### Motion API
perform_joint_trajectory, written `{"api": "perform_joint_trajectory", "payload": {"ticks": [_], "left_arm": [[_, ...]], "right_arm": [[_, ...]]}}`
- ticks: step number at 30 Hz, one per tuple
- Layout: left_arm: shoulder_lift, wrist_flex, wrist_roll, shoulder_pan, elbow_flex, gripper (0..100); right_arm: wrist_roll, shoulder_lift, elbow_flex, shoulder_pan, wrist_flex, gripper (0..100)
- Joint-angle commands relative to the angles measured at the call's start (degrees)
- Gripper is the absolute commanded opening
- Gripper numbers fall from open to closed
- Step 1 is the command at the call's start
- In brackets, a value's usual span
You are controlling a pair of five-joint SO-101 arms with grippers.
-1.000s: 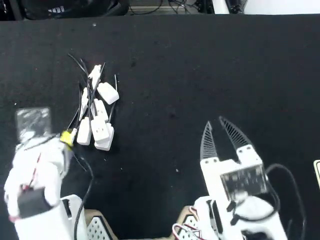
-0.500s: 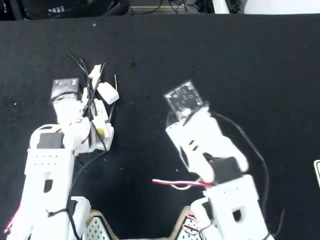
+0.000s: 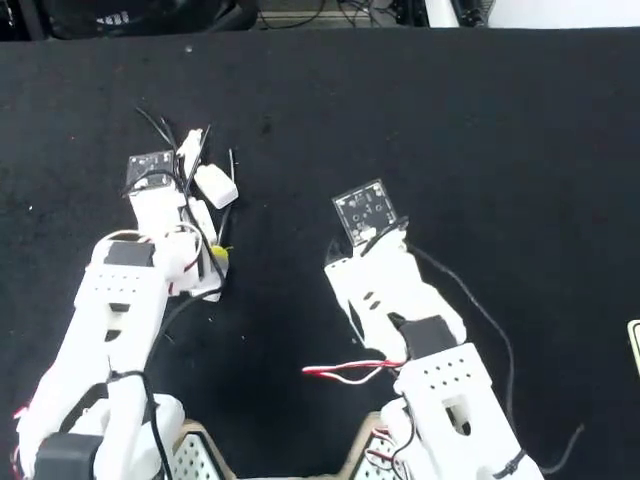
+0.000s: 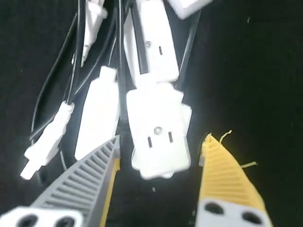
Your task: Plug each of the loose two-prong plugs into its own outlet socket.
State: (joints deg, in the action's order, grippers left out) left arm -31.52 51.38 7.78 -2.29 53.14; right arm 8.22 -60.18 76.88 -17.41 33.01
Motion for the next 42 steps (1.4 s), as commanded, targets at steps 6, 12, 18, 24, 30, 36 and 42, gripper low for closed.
{"api": "perform_joint_trajectory", "payload": {"ticks": [6,12,18,24,30,36,42], "left_arm": [[6.77,-6.07,5.1,1.1,-2.68,27],[4.57,-1.32,4.84,0.92,-6.02,12],[-5.8,5.01,4.66,1.63,-9.27,6],[-14.33,6.51,-8.53,8.22,-6.9,5],[-20.13,1.32,-16.97,22.81,3.56,5],[-20.22,-19.08,-16.7,32.04,21.14,10],[-20.75,-22.24,-7.65,25.98,24.4,21]], "right_arm": [[-0.35,0.22,-0.48,-0.88,-1.32,12.0],[-0.35,0.22,-0.4,-0.7,-1.41,11.7],[-0.35,0.22,0.92,-0.62,-2.55,1.1],[-2.99,0.22,1.54,6.95,-6.07,2.1],[-15.82,0.48,1.54,20.4,-9.41,2.5],[-15.74,0.48,1.63,20.31,-9.49,2.5],[-15.74,0.48,1.63,20.22,-9.49,2.5]]}}
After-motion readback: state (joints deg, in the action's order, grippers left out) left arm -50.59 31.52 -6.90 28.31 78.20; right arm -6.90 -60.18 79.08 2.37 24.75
